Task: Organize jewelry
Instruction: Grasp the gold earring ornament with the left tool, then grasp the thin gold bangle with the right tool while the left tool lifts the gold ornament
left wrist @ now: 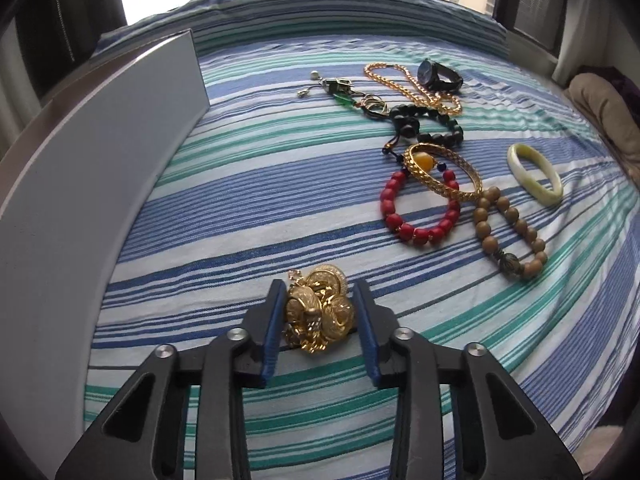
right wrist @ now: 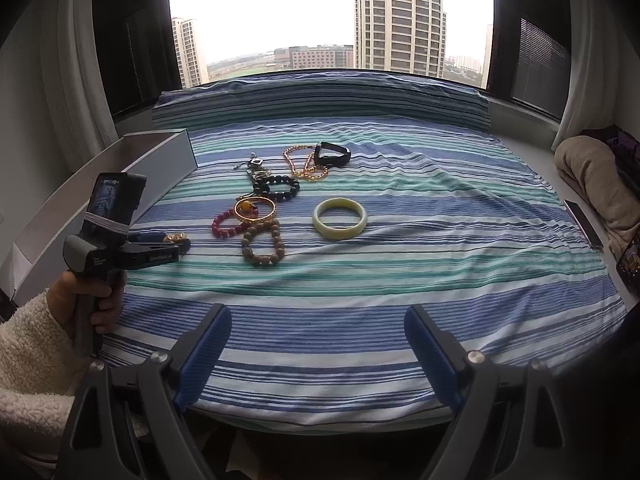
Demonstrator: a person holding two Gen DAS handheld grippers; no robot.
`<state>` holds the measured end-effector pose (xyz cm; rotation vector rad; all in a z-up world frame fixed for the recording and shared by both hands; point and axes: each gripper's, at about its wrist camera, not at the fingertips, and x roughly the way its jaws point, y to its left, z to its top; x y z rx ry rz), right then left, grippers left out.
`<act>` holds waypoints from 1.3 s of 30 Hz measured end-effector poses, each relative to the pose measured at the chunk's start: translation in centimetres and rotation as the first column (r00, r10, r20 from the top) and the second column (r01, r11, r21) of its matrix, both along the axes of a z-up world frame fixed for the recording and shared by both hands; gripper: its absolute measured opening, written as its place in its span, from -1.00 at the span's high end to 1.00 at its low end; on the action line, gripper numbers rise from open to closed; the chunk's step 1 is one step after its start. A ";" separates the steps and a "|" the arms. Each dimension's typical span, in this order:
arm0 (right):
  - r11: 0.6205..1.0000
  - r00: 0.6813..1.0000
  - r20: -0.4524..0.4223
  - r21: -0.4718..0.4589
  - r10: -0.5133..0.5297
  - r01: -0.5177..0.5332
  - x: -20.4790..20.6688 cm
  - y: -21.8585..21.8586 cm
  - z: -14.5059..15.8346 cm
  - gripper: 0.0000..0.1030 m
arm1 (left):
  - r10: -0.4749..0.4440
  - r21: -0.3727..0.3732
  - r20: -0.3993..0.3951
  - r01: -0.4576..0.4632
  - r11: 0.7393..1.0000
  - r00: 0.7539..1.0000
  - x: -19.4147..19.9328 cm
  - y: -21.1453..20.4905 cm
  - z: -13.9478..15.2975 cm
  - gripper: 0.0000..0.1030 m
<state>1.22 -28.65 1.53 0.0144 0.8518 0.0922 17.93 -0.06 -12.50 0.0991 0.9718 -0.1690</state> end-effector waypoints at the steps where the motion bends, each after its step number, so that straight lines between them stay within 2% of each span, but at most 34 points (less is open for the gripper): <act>1: 1.000 1.000 -0.007 0.009 -0.002 0.002 0.2 -0.1 -0.1 -0.76 | 0.001 0.002 0.001 -0.001 1.000 1.000 0.0 0.0 0.0 0.55; 3: 0.999 1.000 -0.019 0.034 -0.008 0.009 0.4 -0.6 -0.2 -0.76 | 0.002 -0.018 0.016 -0.002 1.000 1.000 -0.1 0.2 0.5 0.67; 11: 0.989 0.996 -0.078 0.136 -0.040 0.051 3.9 -4.3 -1.0 -0.76 | 0.063 -0.127 0.002 -0.063 0.990 0.998 -1.4 3.2 1.8 0.68; 14: 0.989 0.994 -0.103 0.140 -0.027 0.041 6.0 -4.9 -1.7 -0.76 | 0.081 -0.164 0.002 -0.079 0.983 0.997 -2.3 4.5 2.8 0.68; 18: 0.990 0.986 -0.156 0.136 0.057 -0.036 9.5 -4.1 -3.0 -0.76 | 0.100 -0.214 -0.007 -0.099 0.972 0.995 -3.3 6.0 4.3 0.68; 21: 0.976 0.971 -0.152 0.142 0.185 -0.164 11.7 -1.5 -3.6 -0.73 | 0.115 -0.226 -0.004 -0.113 0.968 0.993 -4.2 6.9 5.5 0.68; 22: 0.964 0.959 -0.150 0.146 0.241 -0.220 12.4 -0.2 -3.8 -0.67 | 0.122 -0.229 -0.004 -0.119 0.966 0.993 -4.5 7.2 5.9 0.68; 23: 0.949 0.943 -0.149 0.156 0.297 -0.275 13.1 1.1 -4.0 -0.25 | 0.129 -0.234 -0.006 -0.127 0.964 0.992 -4.7 7.5 6.3 0.68; 25: 0.922 0.910 -0.170 0.164 0.377 -0.351 14.9 3.9 -4.7 0.32 | 0.146 -0.244 -0.010 -0.144 0.959 0.989 -5.2 8.2 6.9 0.68; 29: 0.873 0.851 -0.201 0.152 0.486 -0.463 18.6 9.2 -6.1 0.32 | 0.180 -0.242 -0.003 -0.175 0.954 0.984 -6.0 9.3 8.0 0.68; 36: 0.853 0.799 -0.308 0.098 0.516 -0.513 22.9 14.2 -9.9 0.37 | 0.221 -0.270 -0.018 -0.217 0.938 0.975 -7.1 11.5 9.2 0.67; 37: 0.853 0.796 -0.321 0.093 0.514 -0.513 23.1 14.5 -10.3 0.50 | 0.223 -0.274 -0.014 -0.219 0.936 0.975 -7.3 11.7 9.5 0.67; 38: 0.855 0.795 -0.331 0.085 0.509 -0.512 23.4 14.6 -10.7 0.73 | 0.226 -0.280 -0.010 -0.220 0.935 0.974 -7.4 12.0 9.7 0.67; 39: 0.856 0.795 -0.337 0.079 0.505 -0.511 23.6 14.5 -10.8 0.84 | 0.229 -0.286 -0.008 -0.222 0.932 0.973 -7.6 12.3 10.0 0.67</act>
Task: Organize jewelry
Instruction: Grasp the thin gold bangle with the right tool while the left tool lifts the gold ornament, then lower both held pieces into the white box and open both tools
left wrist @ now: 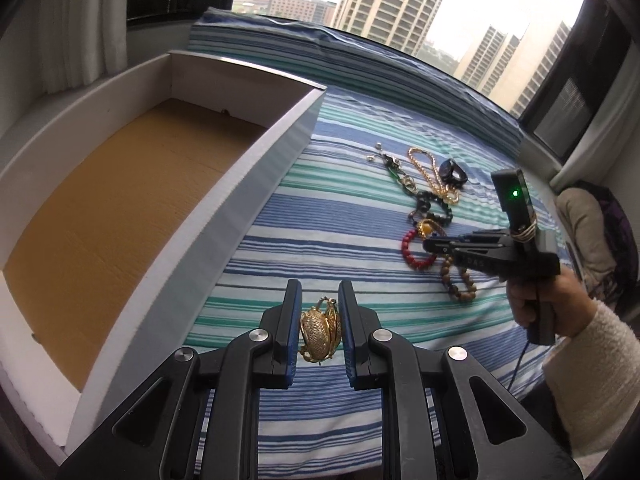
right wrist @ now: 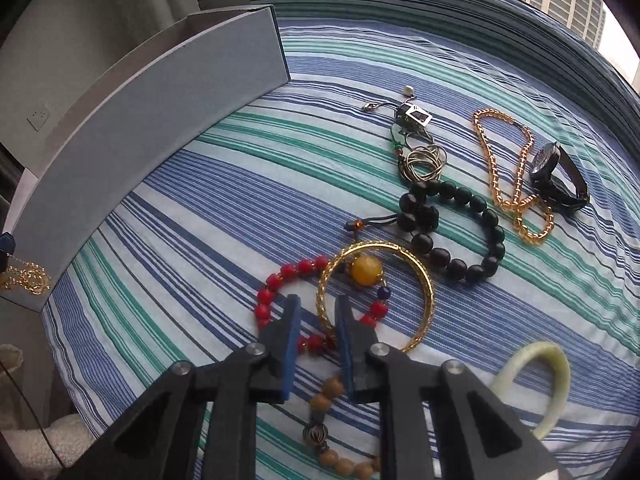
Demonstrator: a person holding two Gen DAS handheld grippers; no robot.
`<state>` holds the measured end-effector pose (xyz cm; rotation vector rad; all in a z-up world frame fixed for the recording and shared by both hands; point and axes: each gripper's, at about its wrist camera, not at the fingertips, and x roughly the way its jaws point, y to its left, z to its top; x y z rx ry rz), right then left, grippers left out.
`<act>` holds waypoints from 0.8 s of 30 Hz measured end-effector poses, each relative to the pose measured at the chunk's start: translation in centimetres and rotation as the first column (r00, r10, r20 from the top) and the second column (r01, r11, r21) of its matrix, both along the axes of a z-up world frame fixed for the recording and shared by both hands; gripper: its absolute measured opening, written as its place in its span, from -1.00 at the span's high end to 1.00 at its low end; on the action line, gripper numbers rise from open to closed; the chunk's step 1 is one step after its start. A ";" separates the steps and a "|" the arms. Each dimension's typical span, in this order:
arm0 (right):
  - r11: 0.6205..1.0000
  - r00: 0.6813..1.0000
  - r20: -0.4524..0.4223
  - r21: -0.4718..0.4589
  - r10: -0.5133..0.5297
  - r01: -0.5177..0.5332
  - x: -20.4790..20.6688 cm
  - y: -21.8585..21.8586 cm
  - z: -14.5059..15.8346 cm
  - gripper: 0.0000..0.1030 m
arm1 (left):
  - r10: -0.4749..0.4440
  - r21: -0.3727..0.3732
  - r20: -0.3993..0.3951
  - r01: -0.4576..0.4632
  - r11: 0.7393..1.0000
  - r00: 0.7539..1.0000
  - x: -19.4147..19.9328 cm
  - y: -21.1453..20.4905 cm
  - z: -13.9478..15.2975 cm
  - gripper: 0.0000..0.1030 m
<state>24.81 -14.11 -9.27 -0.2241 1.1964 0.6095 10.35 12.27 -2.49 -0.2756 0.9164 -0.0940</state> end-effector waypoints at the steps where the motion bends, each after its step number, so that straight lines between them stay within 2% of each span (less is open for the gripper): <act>1: 1.000 1.000 -0.002 0.004 -0.010 0.010 0.2 -0.2 0.1 0.86 | 0.004 -0.008 0.003 -0.004 1.000 1.000 -0.2 0.4 0.3 0.67; 4: 0.998 0.998 0.016 0.036 -0.054 0.054 0.3 -1.4 2.0 0.88 | 0.020 -0.037 0.018 -0.019 0.999 1.000 -0.9 1.7 1.7 0.68; 7: 0.995 0.997 0.045 0.074 -0.069 0.066 -0.1 -1.6 5.0 0.88 | 0.051 -0.050 0.046 -0.048 0.998 0.998 -1.5 3.6 3.7 0.68; 11: 0.991 0.991 0.132 0.135 -0.023 0.005 -1.1 0.5 10.8 0.88 | 0.127 -0.013 0.095 -0.126 0.992 0.987 -2.8 7.1 6.5 0.67; 14: 0.978 0.983 0.180 0.201 0.025 -0.061 -1.8 3.8 14.8 0.88 | 0.208 0.041 0.112 -0.214 0.976 0.972 -3.4 10.1 7.3 0.68; 19: 0.936 0.962 0.218 0.274 0.162 -0.220 -3.6 12.4 18.1 0.88 | 0.331 0.116 0.079 -0.338 0.934 0.941 -3.2 14.1 4.9 0.68; 24: 0.906 0.935 0.212 0.260 0.284 -0.334 -5.2 21.7 16.8 0.88 | 0.402 0.128 -0.031 -0.395 0.910 0.915 -2.7 17.0 0.2 0.68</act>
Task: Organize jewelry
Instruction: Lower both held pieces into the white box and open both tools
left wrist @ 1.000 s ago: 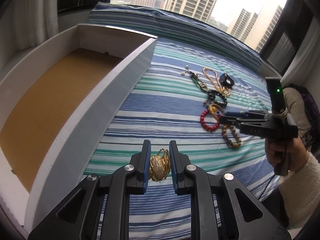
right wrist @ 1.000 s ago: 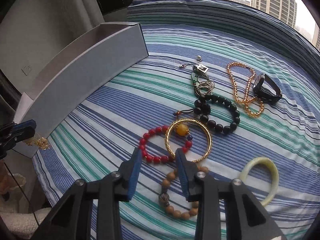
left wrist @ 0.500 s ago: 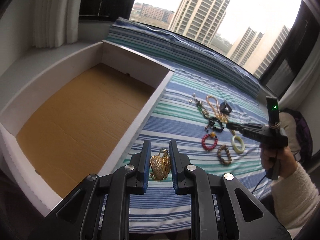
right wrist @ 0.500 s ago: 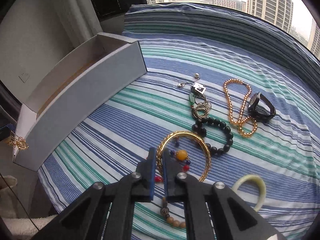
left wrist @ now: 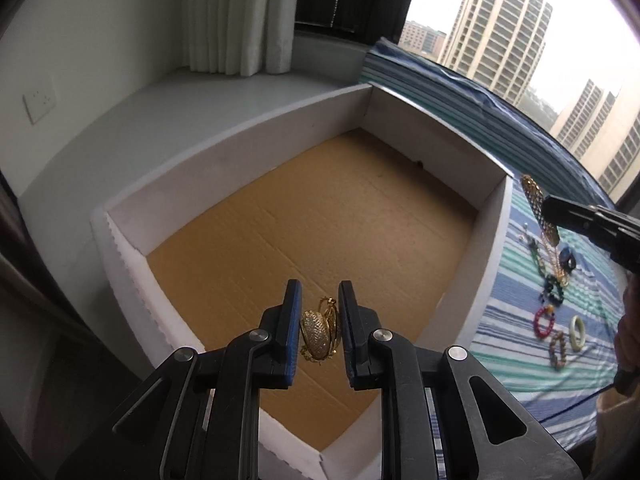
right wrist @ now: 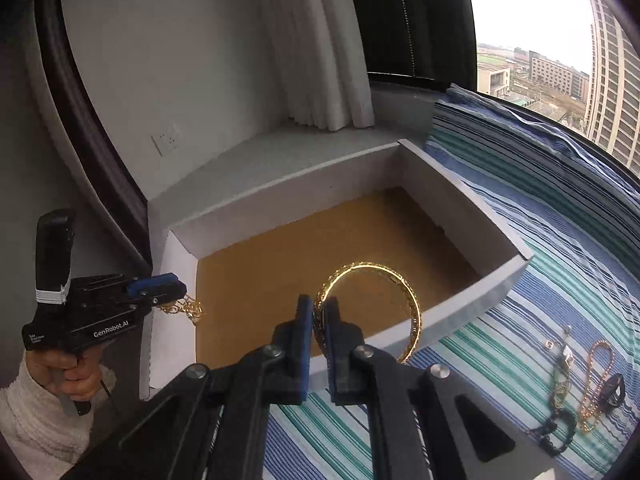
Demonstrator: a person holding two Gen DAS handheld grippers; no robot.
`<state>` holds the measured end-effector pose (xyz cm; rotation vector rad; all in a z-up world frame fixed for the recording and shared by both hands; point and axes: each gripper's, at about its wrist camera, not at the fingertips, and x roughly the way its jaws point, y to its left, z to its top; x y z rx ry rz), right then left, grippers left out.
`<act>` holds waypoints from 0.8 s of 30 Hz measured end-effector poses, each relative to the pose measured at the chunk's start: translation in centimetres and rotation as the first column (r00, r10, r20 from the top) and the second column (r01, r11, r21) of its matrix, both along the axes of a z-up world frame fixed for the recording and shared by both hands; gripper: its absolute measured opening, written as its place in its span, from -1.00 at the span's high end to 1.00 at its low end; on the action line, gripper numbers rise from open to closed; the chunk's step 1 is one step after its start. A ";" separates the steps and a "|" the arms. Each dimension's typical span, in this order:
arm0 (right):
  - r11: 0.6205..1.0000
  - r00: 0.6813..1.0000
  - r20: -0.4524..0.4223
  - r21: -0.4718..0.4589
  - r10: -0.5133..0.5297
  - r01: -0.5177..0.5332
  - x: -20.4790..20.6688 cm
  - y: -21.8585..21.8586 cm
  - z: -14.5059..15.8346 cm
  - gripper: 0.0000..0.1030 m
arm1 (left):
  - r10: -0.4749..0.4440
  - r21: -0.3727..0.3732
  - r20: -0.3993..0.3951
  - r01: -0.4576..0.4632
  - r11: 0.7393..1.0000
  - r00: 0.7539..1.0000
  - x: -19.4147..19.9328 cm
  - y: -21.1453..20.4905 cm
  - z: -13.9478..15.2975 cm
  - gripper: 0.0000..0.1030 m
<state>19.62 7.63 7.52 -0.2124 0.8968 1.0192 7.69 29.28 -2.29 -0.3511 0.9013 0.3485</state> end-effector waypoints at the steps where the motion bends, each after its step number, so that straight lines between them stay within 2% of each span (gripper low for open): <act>1: 1.000 1.000 -0.004 -0.014 0.011 -0.011 0.0 1.6 -0.8 0.88 | 0.009 0.000 -0.017 -0.009 1.000 1.000 0.0 0.3 -0.8 0.68; 6: 0.996 0.999 -0.034 -0.090 0.027 -0.030 0.0 7.1 -5.4 0.88 | 0.043 -0.010 -0.065 -0.043 0.999 0.997 -0.5 1.3 -3.3 0.67; 12: 0.990 1.000 -0.022 -0.138 0.014 -0.017 -0.8 9.1 -8.1 0.84 | 0.057 0.036 -0.088 -0.054 0.998 0.994 -0.8 1.5 -4.2 0.60; 13: 0.990 1.000 -0.023 -0.140 0.004 -0.007 -0.8 9.1 -8.2 0.77 | 0.061 0.045 -0.085 -0.058 0.997 0.994 -0.9 1.4 -4.1 0.54; 14: 0.991 0.999 -0.032 -0.134 -0.005 0.001 -0.8 9.0 -8.1 0.52 | 0.063 0.051 -0.079 -0.059 0.997 0.995 -1.0 1.4 -3.9 0.33; 15: 0.993 0.999 -0.038 -0.118 -0.016 0.011 -0.8 8.6 -7.7 0.38 | 0.065 0.055 -0.067 -0.062 0.997 0.996 -1.3 1.4 -3.5 0.07; 16: 0.995 0.999 -0.037 -0.097 -0.027 0.024 -0.8 8.0 -7.3 0.22 | 0.069 0.061 -0.049 -0.066 0.996 0.996 -1.5 1.2 -3.0 -0.05; 18: 0.997 0.999 -0.025 -0.064 -0.042 0.040 -1.1 6.5 -6.0 0.22 | 0.063 0.089 -0.012 -0.061 0.994 0.998 -2.1 0.5 -1.7 -0.33; 19: 0.998 0.999 -0.019 -0.050 -0.050 0.049 -1.3 5.7 -5.3 0.21 | 0.056 0.104 0.003 -0.056 0.993 0.998 -2.3 0.1 -1.1 -0.38; 21: 0.997 0.997 -0.002 -0.024 -0.072 0.072 -1.7 3.4 -3.8 0.07 | 0.039 0.120 0.036 -0.043 0.992 0.999 -2.6 -1.1 0.3 -0.52; 23: 0.995 0.994 0.035 0.004 -0.104 0.104 -2.1 0.8 -2.1 -0.17 | 0.005 0.119 0.070 -0.013 0.993 0.998 -3.0 -2.8 1.6 -0.61; 24: 0.992 0.991 0.057 0.015 -0.124 0.124 -2.5 -0.7 -1.3 -0.22 | -0.018 0.117 0.088 0.007 0.993 0.996 -3.0 -3.7 2.2 -0.65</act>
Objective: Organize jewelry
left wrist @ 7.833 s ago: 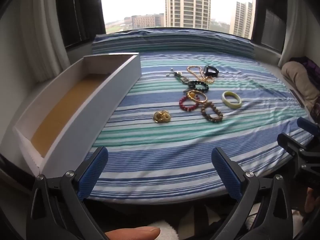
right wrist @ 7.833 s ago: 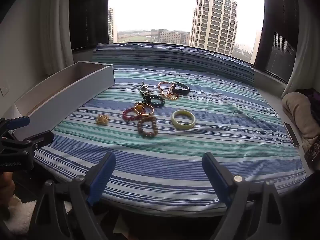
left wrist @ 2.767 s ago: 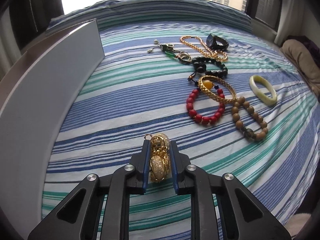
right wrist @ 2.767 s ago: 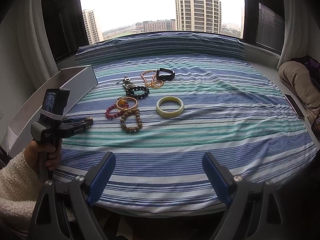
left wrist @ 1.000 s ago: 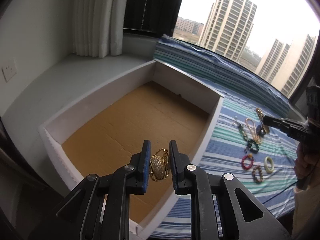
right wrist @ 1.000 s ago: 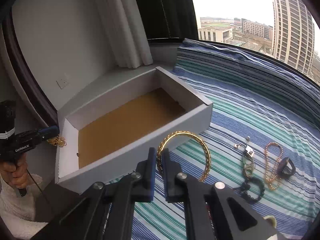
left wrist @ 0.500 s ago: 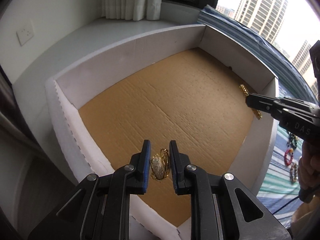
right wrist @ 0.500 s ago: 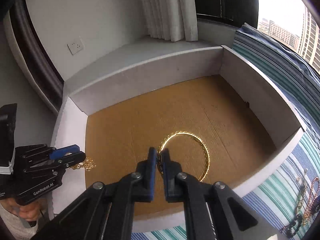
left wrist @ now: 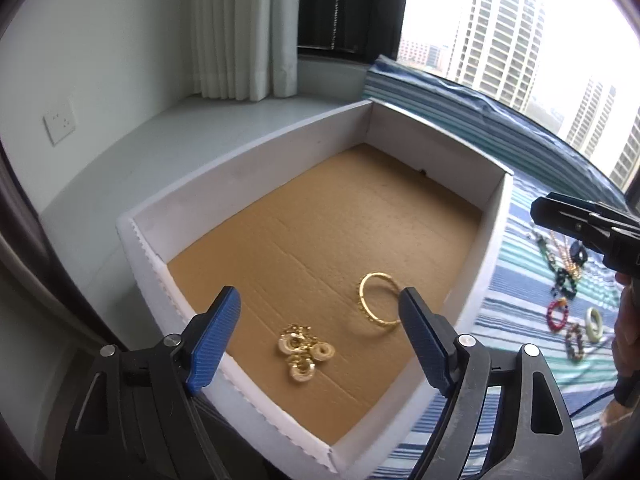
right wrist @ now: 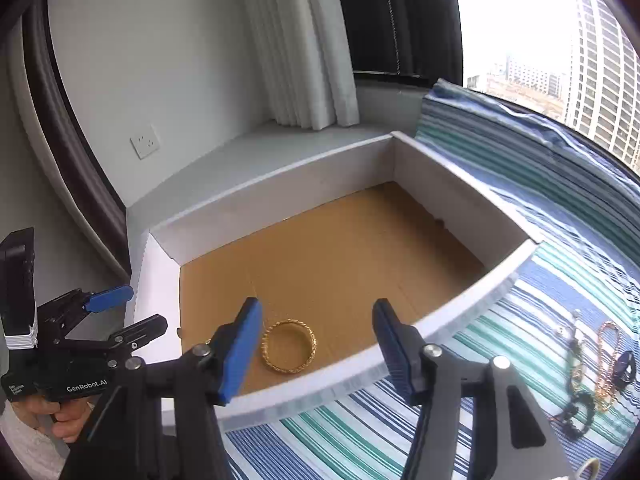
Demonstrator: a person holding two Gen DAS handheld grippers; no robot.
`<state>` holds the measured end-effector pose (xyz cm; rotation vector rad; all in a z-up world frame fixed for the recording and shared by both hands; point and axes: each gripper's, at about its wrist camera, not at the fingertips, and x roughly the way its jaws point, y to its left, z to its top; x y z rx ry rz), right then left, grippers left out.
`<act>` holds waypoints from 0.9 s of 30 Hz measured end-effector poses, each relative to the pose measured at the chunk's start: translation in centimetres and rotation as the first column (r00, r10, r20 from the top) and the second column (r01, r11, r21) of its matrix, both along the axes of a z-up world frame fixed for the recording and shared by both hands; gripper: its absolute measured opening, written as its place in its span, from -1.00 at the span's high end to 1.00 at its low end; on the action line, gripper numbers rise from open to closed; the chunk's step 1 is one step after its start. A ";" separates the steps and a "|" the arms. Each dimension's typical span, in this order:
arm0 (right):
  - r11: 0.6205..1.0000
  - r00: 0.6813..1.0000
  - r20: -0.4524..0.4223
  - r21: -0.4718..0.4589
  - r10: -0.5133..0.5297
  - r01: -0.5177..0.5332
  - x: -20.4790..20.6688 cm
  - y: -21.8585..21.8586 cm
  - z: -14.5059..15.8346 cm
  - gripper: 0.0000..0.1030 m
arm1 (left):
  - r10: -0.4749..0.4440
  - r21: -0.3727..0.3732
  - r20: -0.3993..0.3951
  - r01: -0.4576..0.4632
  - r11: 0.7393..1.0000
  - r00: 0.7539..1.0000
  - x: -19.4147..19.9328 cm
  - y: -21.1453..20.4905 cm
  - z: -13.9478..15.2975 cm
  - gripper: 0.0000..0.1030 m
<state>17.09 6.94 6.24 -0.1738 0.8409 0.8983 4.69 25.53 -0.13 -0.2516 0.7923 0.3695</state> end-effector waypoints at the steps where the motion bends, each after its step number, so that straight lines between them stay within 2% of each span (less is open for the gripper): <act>1: 1.000 0.999 0.023 0.004 -0.025 0.025 -0.3 -1.3 0.7 -0.29 | -0.026 -0.002 0.017 0.026 1.000 1.000 0.0 -1.1 0.6 -0.67; 4: 0.996 0.993 0.073 0.011 -0.094 0.093 -1.6 -5.8 2.4 -0.40 | -0.109 -0.005 0.064 0.110 0.994 0.992 0.2 -4.7 1.9 -0.73; 9: 0.976 0.959 0.190 -0.012 -0.212 0.218 -4.2 -12.9 4.5 -0.43 | -0.235 -0.017 0.133 0.240 0.971 0.963 0.9 -10.9 3.0 -0.85; 13: 0.951 0.909 0.308 -0.033 -0.283 0.307 -6.9 -18.0 5.2 -0.55 | -0.327 0.002 0.142 0.330 0.944 0.934 1.5 -15.7 2.7 -0.85; 17: 0.928 0.873 0.356 -0.040 -0.334 0.371 -9.1 -22.3 4.9 -0.56 | -0.393 -0.003 0.122 0.397 0.918 0.911 1.9 -19.3 2.0 -0.86; 21: 0.898 0.838 0.371 -0.021 -0.401 0.439 -11.0 -26.1 3.9 -0.56 | -0.423 -0.021 0.103 0.427 0.904 0.900 1.8 -21.5 1.0 -0.86; 27: 0.851 0.820 0.262 0.003 -0.508 0.526 -12.0 -31.0 1.0 -0.56 | -0.461 -0.001 0.085 0.462 0.887 0.883 1.2 -23.9 0.0 -0.87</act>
